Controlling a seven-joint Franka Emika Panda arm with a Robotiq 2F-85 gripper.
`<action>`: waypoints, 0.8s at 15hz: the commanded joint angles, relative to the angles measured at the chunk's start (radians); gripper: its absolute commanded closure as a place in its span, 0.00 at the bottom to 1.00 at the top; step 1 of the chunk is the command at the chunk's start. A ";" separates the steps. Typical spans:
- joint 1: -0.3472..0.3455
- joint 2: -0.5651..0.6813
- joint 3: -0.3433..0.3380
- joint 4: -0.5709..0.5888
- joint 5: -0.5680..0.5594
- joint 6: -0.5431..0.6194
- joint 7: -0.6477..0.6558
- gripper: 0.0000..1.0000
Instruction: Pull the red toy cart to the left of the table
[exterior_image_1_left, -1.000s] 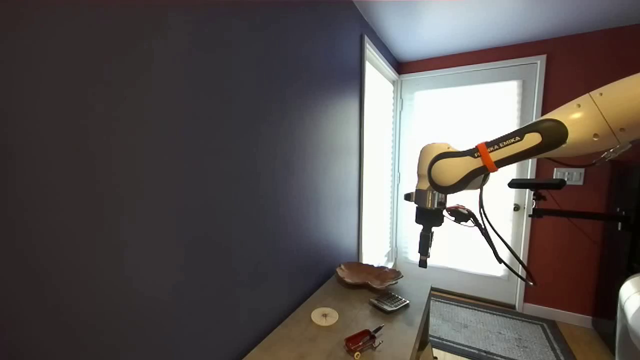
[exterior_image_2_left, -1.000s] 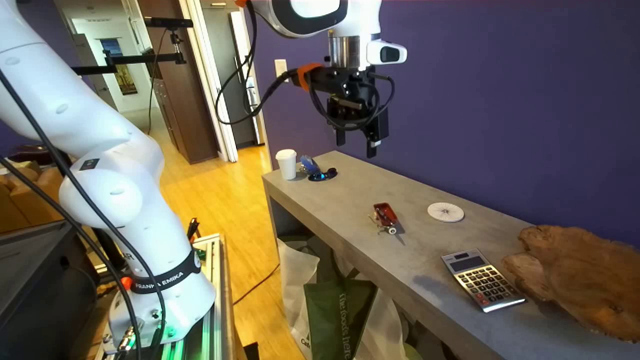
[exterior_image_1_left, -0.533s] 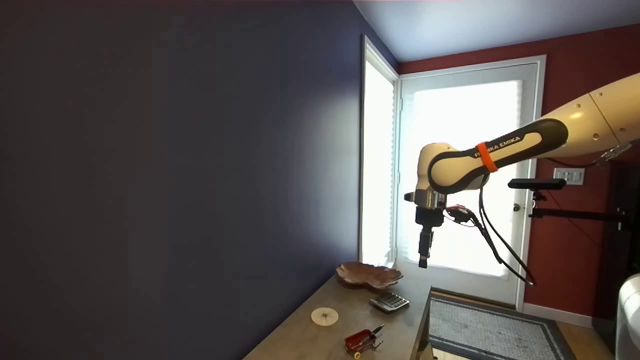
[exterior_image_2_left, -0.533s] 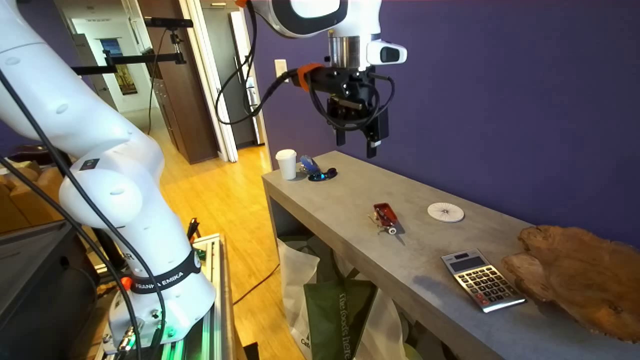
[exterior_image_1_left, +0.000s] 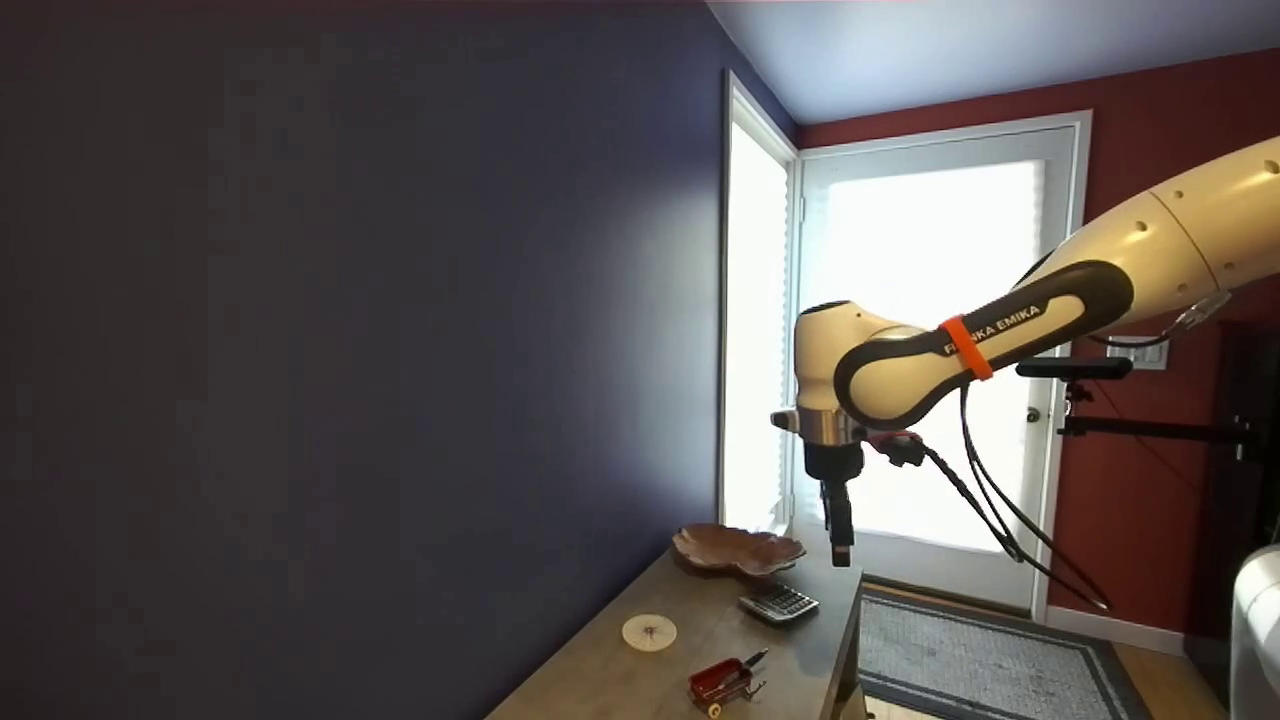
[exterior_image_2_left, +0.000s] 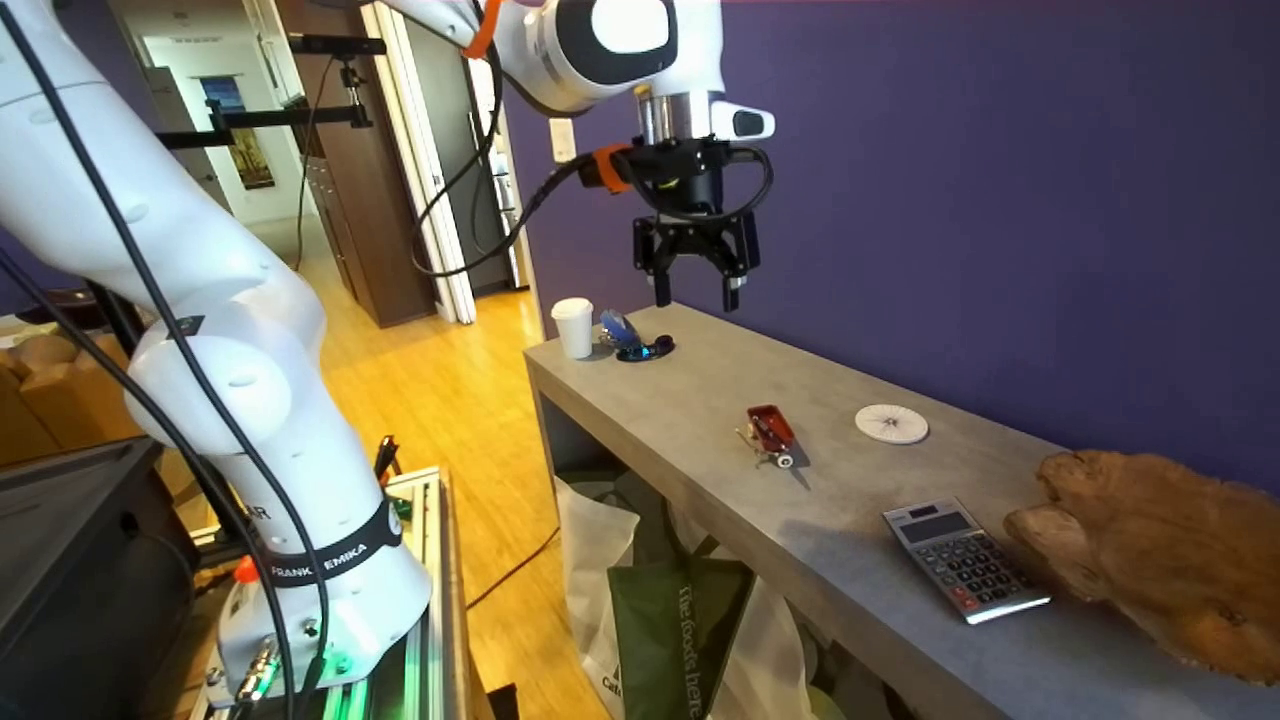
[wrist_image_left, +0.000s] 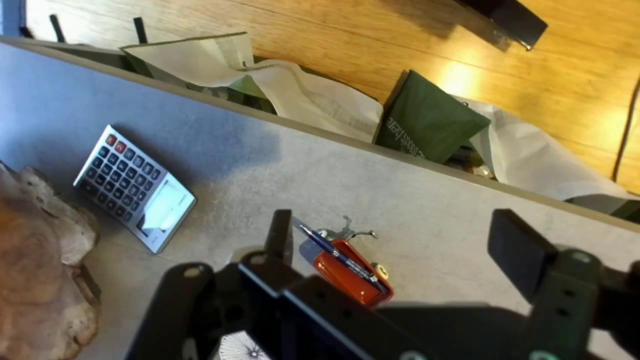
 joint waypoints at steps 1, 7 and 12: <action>0.048 0.028 0.053 -0.029 -0.092 0.074 -0.023 0.00; 0.089 0.046 0.067 -0.095 -0.107 0.229 -0.070 0.00; 0.083 0.061 0.073 -0.141 -0.163 0.317 -0.082 0.00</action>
